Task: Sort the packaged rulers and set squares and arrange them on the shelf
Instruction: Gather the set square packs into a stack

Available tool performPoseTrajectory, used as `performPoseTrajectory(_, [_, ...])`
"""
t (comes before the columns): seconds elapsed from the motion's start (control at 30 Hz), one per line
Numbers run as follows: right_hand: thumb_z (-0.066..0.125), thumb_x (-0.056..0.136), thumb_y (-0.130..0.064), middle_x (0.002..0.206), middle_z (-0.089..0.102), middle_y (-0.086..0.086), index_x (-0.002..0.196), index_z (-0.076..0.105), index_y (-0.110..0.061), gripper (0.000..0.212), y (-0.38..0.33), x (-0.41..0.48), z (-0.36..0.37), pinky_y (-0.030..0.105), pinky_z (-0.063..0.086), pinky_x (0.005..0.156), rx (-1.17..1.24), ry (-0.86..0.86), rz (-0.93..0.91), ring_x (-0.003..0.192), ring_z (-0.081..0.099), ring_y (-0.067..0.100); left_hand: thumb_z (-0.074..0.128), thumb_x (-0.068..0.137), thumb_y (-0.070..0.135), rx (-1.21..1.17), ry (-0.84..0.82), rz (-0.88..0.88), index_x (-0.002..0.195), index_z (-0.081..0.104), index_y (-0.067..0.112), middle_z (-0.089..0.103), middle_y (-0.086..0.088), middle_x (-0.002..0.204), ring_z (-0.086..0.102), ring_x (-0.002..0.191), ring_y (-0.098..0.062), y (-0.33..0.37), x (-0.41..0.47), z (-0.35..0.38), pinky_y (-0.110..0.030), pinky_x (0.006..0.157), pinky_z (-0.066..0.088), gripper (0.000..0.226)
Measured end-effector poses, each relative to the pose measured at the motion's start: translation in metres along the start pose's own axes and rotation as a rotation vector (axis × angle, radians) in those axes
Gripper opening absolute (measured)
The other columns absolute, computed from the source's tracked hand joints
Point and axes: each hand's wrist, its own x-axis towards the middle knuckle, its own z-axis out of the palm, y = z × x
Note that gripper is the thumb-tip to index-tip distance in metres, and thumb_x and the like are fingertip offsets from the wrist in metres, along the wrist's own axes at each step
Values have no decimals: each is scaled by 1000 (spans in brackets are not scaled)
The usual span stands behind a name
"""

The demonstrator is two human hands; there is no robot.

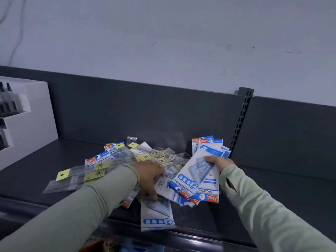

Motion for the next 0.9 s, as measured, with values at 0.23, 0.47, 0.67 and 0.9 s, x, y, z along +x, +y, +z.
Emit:
performPoseTrajectory(0.23, [76,72,-4,81,65,19,107,55,2,41,0,3,-16,41,54,69,54,-16,-19,65,62,31,63,85,44,6,119,30,126,60,26,50,7,136,48,121,-18,0,0,4,-39,105,41,45])
performPoseTrajectory(0.47, [73,76,-4,76,63,17,113,54,4,43,1,0,-24,32,47,51,44,-79,-22,59,60,29,52,92,34,147,208,26,110,68,20,57,4,123,57,109,-22,5,6,15,-40,92,48,28])
performPoseTrajectory(0.67, [71,79,-6,74,62,16,111,52,2,38,1,-5,-31,26,46,41,24,-98,-16,56,59,27,44,97,15,23,691,-105,100,61,12,61,-2,107,58,97,-22,11,-2,19,-33,79,47,18])
performPoseTrajectory(0.9, [71,78,-5,74,63,16,104,53,1,32,4,-13,-30,28,48,46,29,-151,4,50,61,27,42,101,19,-940,934,-233,65,35,15,38,-3,62,35,62,-20,22,-4,-6,-33,62,29,37])
